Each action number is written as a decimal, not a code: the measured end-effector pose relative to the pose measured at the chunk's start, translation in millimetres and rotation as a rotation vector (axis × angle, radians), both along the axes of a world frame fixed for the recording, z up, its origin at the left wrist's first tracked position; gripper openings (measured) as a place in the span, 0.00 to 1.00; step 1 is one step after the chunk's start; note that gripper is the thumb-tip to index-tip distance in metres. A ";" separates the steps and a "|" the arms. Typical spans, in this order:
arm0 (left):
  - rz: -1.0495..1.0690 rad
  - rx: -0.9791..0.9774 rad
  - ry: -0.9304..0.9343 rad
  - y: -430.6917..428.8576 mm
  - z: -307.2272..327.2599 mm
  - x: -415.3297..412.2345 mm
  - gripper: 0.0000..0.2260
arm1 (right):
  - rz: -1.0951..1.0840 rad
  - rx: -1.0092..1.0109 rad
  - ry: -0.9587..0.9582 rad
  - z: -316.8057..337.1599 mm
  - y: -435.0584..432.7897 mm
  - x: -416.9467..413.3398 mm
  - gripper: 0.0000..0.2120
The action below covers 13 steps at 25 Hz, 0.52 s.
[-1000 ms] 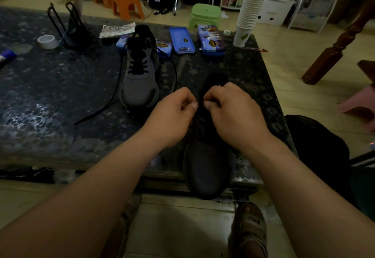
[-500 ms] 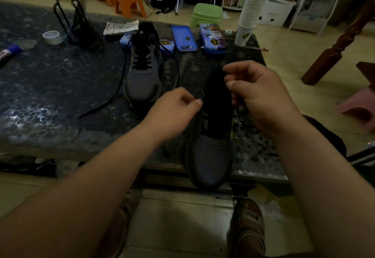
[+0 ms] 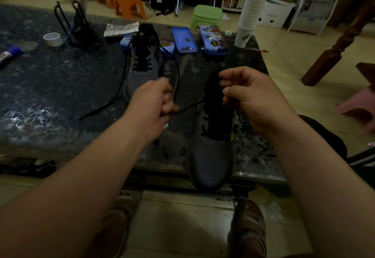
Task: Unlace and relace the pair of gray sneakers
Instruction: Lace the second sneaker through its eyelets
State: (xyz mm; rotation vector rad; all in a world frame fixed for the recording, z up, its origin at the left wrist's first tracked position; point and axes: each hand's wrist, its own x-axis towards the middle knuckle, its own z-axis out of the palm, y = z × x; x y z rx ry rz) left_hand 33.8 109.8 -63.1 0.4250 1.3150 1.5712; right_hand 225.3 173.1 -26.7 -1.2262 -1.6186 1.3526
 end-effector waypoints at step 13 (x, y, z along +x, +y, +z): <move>-0.110 -0.119 0.699 -1.5 -18.6 -14.4 0.18 | -0.115 0.198 -0.284 -10.4 2.3 14.4 0.10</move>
